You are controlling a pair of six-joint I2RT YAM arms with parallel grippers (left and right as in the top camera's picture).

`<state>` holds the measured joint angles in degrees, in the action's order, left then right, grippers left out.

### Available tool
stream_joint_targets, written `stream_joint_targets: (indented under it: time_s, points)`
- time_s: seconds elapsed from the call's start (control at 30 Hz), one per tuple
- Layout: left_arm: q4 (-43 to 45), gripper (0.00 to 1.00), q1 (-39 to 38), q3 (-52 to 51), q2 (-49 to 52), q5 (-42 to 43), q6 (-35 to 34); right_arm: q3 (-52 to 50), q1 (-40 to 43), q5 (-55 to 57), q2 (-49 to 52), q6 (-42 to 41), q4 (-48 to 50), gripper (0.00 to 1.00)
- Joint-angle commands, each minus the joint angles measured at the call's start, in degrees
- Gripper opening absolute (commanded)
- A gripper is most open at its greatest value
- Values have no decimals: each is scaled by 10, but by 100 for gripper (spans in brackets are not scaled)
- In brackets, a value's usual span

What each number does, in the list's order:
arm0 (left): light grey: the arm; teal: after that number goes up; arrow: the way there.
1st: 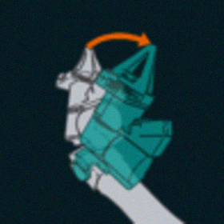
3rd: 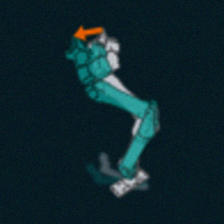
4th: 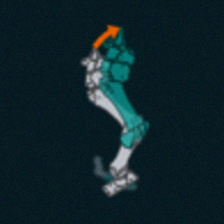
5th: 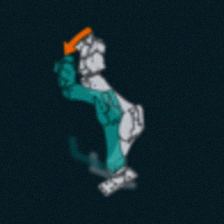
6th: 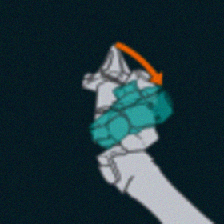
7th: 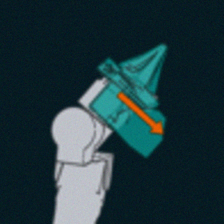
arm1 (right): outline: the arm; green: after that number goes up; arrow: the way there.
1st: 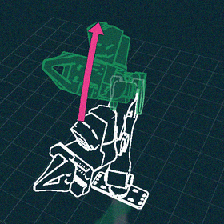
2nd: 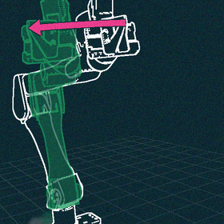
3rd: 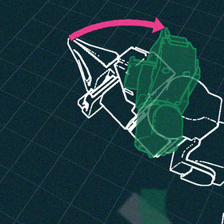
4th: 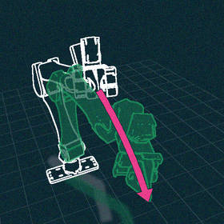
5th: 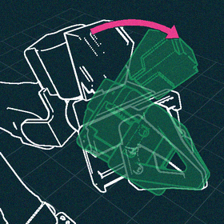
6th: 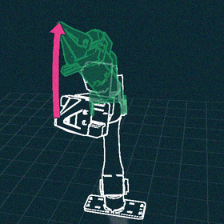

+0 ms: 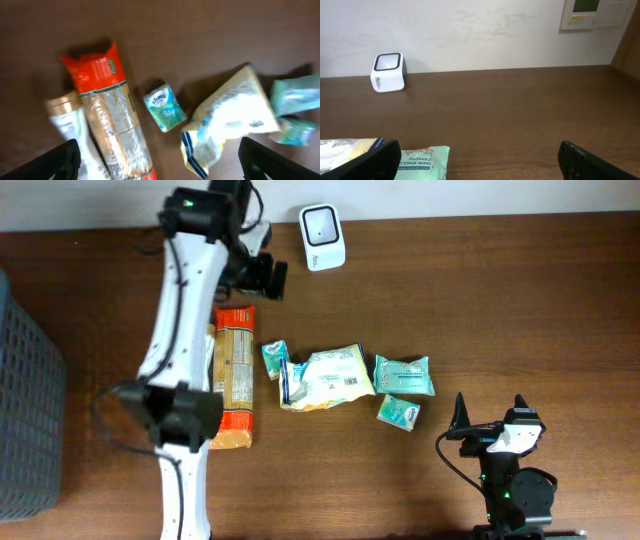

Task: Scan the item barcode
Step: 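Place the white-blue tissue pack between pasta pack and snack bag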

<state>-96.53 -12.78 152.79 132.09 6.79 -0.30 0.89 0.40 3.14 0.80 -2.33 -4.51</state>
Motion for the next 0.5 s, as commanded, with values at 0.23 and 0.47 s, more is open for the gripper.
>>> stream_joint_targets:
  time_s: [0.23,0.47]
  points:
    - [34,99,2,-328,-441,-196,-85,-2,4,5,-4,4,-5,99]
    - [289,99,2,-790,-673,-151,-117,-2,4,5,-4,4,-5,98]
